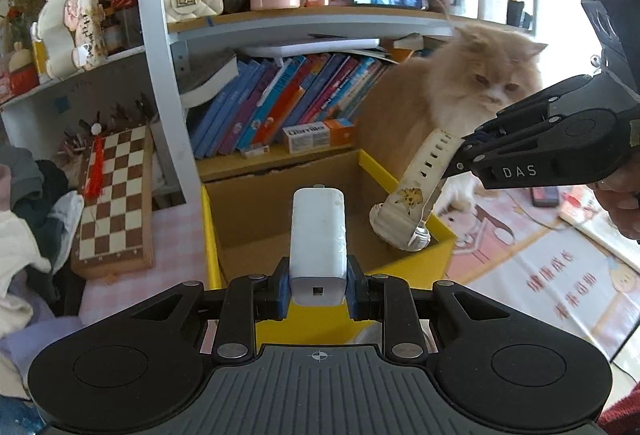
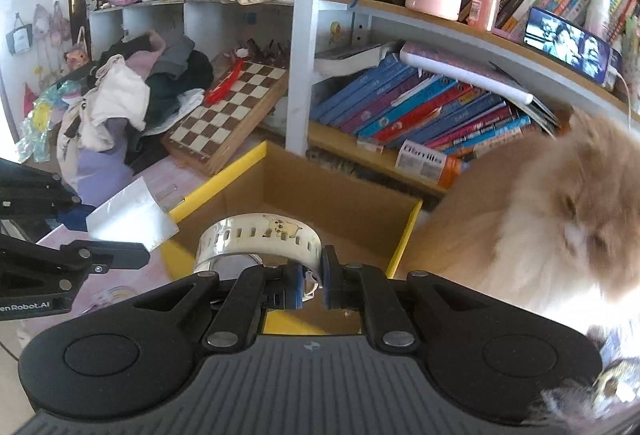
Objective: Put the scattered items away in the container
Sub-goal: 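Lift the white charger and white watch with both tools over the yellow box, then open the left tool to drop the charger while the right tool releases the watch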
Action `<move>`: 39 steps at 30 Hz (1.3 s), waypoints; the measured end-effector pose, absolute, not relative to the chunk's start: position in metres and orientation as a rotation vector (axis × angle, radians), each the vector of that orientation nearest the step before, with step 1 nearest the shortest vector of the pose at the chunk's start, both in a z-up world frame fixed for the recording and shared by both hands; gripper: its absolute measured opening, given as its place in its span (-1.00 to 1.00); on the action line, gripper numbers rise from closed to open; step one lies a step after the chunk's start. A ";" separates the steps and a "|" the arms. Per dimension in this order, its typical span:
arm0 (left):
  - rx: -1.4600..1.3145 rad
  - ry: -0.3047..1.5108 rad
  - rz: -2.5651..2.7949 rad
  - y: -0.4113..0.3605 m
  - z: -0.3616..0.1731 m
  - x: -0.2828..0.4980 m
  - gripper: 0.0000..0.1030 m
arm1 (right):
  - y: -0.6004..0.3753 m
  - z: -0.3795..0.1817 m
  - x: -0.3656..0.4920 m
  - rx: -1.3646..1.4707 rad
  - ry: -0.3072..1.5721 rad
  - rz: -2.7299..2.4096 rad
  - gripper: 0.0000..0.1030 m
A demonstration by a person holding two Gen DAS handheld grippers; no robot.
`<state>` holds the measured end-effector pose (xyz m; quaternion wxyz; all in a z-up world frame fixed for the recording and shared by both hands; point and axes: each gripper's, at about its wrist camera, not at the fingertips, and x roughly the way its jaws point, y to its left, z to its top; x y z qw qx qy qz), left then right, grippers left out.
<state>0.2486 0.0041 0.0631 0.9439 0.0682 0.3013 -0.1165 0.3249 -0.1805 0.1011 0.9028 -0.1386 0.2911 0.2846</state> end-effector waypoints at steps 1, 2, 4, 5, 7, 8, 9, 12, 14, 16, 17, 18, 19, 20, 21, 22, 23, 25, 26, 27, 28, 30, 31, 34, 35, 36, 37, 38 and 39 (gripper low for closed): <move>0.142 0.617 -0.233 0.003 0.063 0.256 -0.52 | -0.180 0.101 0.333 -0.298 0.600 0.593 -0.84; 0.146 0.621 -0.228 0.002 0.063 0.264 -0.52 | -0.179 0.100 0.341 -0.309 0.600 0.597 -0.84; 0.159 0.632 -0.216 -0.001 0.061 0.279 -0.52 | -0.176 0.098 0.356 -0.330 0.601 0.611 -0.84; 0.170 0.638 -0.212 -0.003 0.060 0.285 -0.52 | -0.175 0.096 0.364 -0.339 0.604 0.616 -0.84; 0.192 0.654 -0.204 -0.007 0.056 0.299 -0.52 | -0.171 0.091 0.378 -0.357 0.612 0.626 -0.83; 0.198 0.664 -0.202 -0.009 0.054 0.306 -0.52 | -0.169 0.088 0.384 -0.368 0.616 0.631 -0.84; 0.204 0.672 -0.199 -0.011 0.052 0.312 -0.52 | -0.167 0.085 0.391 -0.378 0.623 0.635 -0.83; 0.216 0.701 -0.191 -0.015 0.044 0.331 -0.52 | -0.160 0.073 0.408 -0.401 0.650 0.650 -0.84; 0.219 0.724 -0.188 -0.017 0.038 0.341 -0.52 | -0.154 0.063 0.418 -0.422 0.669 0.660 -0.83; 0.223 0.748 -0.186 -0.019 0.031 0.351 -0.52 | -0.149 0.053 0.427 -0.445 0.685 0.666 -0.83; 0.226 0.760 -0.185 -0.019 0.027 0.356 -0.52 | -0.146 0.048 0.431 -0.455 0.695 0.668 -0.83; 0.228 0.776 -0.184 -0.019 0.023 0.361 -0.52 | -0.143 0.043 0.436 -0.466 0.708 0.669 -0.83; 0.230 0.791 -0.184 -0.019 0.019 0.366 -0.52 | -0.141 0.039 0.440 -0.475 0.720 0.672 -0.83; 0.233 0.807 -0.183 -0.018 0.015 0.371 -0.52 | -0.138 0.035 0.444 -0.489 0.730 0.675 -0.83; 0.238 0.825 -0.183 -0.018 0.011 0.375 -0.52 | -0.134 0.030 0.448 -0.506 0.739 0.680 -0.83; 0.242 0.843 -0.183 -0.017 0.007 0.380 -0.52 | -0.132 0.026 0.452 -0.520 0.746 0.683 -0.83; 0.247 0.862 -0.183 -0.016 0.003 0.385 -0.52 | -0.129 0.023 0.455 -0.531 0.751 0.685 -0.83; 0.258 0.890 -0.185 -0.015 -0.003 0.392 -0.52 | -0.125 0.016 0.463 -0.555 0.770 0.692 -0.83; 0.264 0.900 -0.187 -0.015 -0.005 0.395 -0.52 | -0.123 0.013 0.468 -0.564 0.784 0.695 -0.83; 0.270 0.910 -0.189 -0.014 -0.008 0.398 -0.52 | -0.121 0.009 0.472 -0.572 0.799 0.698 -0.83; 0.276 0.920 -0.191 -0.014 -0.010 0.401 -0.52 | -0.119 0.006 0.478 -0.580 0.811 0.699 -0.83; 0.289 0.940 -0.195 -0.014 -0.014 0.407 -0.52 | -0.117 0.001 0.486 -0.593 0.830 0.696 -0.83; 0.295 0.950 -0.197 -0.014 -0.016 0.410 -0.52 | -0.115 -0.001 0.490 -0.602 0.836 0.694 -0.83; 0.313 0.980 -0.202 -0.013 -0.022 0.419 -0.52 | -0.111 -0.007 0.500 -0.629 0.856 0.688 -0.83; 0.319 0.990 -0.204 -0.013 -0.025 0.422 -0.52 | -0.110 -0.009 0.502 -0.633 0.864 0.686 -0.83; 0.322 0.996 -0.205 -0.013 -0.026 0.424 -0.52 | -0.109 -0.010 0.504 -0.637 0.871 0.685 -0.83; 0.325 1.002 -0.209 -0.012 -0.027 0.426 -0.52 | -0.108 -0.011 0.506 -0.641 0.874 0.687 -0.83; 0.327 1.008 -0.211 -0.012 -0.029 0.428 -0.52 | -0.107 -0.011 0.507 -0.644 0.875 0.690 -0.83; 0.329 1.012 -0.211 -0.012 -0.030 0.429 -0.52 | -0.107 -0.012 0.508 -0.646 0.878 0.695 -0.83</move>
